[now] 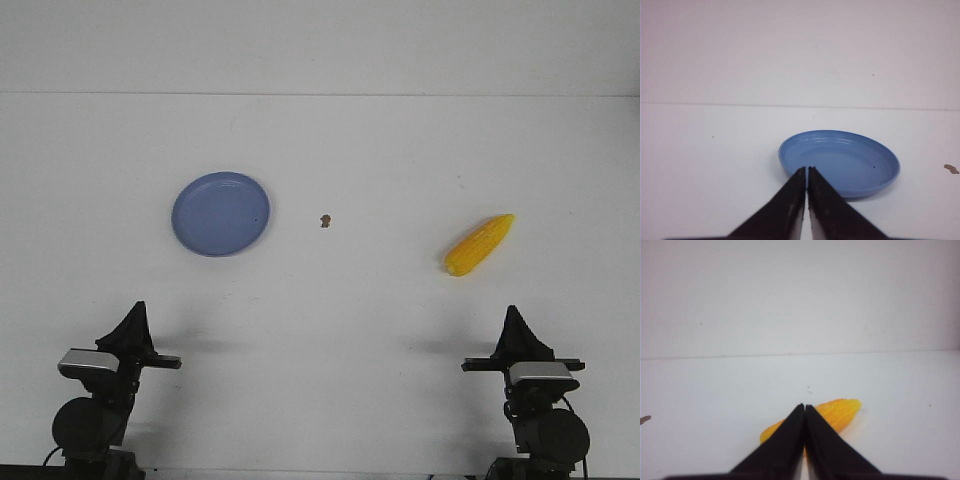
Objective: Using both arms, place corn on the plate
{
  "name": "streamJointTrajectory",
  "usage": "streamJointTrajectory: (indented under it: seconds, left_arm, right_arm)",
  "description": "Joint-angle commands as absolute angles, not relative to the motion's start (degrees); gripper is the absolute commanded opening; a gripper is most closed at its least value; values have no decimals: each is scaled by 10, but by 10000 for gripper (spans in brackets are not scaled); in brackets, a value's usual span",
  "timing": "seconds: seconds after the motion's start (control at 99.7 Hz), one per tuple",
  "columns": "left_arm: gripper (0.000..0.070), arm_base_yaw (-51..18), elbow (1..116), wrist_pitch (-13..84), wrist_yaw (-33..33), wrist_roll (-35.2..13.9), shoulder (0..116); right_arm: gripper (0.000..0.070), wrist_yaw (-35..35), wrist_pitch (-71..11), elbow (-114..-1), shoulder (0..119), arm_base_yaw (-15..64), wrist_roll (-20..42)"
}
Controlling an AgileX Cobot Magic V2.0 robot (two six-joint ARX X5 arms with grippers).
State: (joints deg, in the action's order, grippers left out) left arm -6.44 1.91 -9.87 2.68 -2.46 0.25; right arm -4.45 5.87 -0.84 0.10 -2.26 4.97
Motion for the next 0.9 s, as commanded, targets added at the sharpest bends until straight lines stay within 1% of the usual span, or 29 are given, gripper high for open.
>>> streamJointTrajectory:
  seconds: [0.0, 0.672, 0.823, 0.893]
  left_arm:
    - [13, -64, 8, -105, 26, -25, 2]
    - [13, -64, 8, -106, 26, -24, 2]
    - [13, -64, 14, -103, 26, -26, 2]
    - [13, -64, 25, -95, 26, -36, 2]
  right_arm:
    - [0, -45, 64, -7, 1, -22, 56]
    - [0, -45, 65, -7, 1, -22, 56]
    - [0, -45, 99, -7, 1, -22, 51]
    - [0, -45, 98, -10, 1, -22, 52]
